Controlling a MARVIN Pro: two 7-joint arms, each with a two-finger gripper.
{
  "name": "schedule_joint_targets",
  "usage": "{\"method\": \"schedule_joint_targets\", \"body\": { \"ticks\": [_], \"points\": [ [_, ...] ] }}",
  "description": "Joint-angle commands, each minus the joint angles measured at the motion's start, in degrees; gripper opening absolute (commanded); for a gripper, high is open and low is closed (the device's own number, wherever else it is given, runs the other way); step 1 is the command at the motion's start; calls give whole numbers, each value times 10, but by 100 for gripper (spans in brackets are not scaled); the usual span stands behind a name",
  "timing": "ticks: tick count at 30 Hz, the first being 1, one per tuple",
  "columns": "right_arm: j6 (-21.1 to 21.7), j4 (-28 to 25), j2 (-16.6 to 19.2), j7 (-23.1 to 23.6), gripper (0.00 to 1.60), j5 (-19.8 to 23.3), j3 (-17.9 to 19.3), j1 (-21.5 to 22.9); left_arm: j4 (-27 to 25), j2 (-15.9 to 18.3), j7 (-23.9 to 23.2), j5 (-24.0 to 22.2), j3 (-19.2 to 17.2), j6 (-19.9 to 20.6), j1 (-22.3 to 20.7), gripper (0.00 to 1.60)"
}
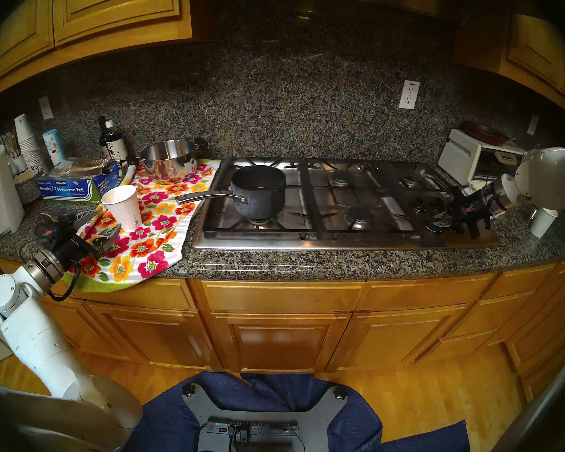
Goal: Pick up the water cup, pour water into the pot, turn on the stove
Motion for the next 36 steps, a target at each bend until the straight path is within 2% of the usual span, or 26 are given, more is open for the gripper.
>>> {"method": "schedule_joint_targets", "body": {
  "ticks": [1, 14, 25, 34, 35, 36],
  "points": [
    [4, 7, 17, 0, 0, -73, -49, -26, -11, 6, 1, -9, 1, 0, -12, 160],
    [4, -9, 3, -54, 0, -131, -58, -10, -11, 6, 1, -10, 0, 0, -12, 160],
    [4, -23, 5, -108, 0, -184, -74, 2, -11, 6, 1, -9, 1, 0, -12, 160],
    [4, -31, 6, -142, 0, -233, -98, 47, -11, 6, 1, -10, 0, 0, -12, 160],
    [4, -32, 5, -144, 11, -237, -100, 53, -11, 6, 1, -10, 0, 0, -12, 160],
    [4, -34, 5, -146, 50, -242, -103, 61, -11, 6, 1, -10, 0, 0, -12, 160]
  ]
}}
